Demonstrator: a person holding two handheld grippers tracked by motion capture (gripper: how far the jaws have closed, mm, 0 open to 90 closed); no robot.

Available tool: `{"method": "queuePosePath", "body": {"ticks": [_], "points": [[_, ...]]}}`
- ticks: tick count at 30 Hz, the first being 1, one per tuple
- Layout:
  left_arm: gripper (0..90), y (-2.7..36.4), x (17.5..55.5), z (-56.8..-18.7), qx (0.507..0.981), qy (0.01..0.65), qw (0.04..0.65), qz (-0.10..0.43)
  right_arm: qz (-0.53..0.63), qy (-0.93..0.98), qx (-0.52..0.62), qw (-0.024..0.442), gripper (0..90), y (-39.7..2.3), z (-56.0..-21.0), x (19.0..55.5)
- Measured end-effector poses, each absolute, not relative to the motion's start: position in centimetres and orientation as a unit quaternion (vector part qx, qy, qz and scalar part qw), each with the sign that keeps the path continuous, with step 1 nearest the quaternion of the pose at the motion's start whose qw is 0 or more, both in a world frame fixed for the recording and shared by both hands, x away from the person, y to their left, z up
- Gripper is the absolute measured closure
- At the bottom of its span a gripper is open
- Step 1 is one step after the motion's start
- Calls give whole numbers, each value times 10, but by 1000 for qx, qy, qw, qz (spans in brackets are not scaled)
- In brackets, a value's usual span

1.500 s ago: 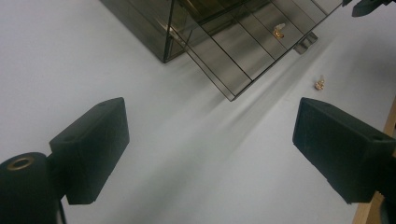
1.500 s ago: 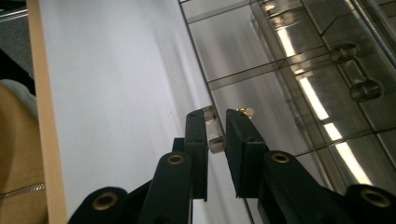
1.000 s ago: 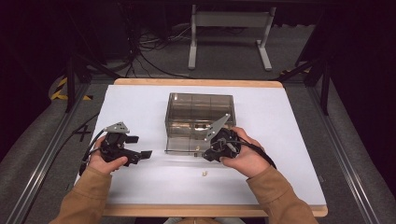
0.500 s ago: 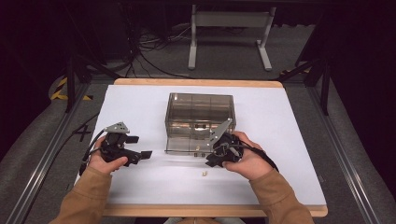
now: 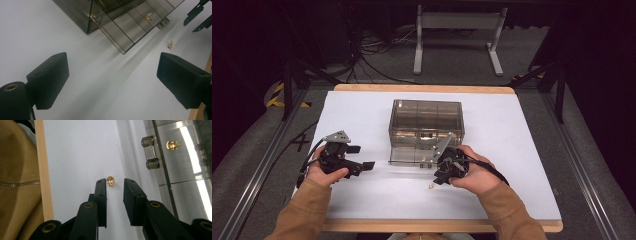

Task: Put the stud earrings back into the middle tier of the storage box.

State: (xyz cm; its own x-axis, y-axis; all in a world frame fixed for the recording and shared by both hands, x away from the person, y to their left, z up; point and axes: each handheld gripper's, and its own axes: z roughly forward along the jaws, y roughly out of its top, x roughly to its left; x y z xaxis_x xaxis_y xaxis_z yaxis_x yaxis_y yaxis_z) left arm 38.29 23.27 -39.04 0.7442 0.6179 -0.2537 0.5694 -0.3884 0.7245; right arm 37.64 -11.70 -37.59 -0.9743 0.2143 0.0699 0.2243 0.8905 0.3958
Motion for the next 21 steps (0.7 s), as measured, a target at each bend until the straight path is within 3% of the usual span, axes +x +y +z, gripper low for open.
{"method": "queuePosePath", "body": {"ticks": [21], "points": [[111, 234, 382, -391, 833, 358, 421, 30, -158, -981, -112, 25, 698, -103, -400, 380]]}}
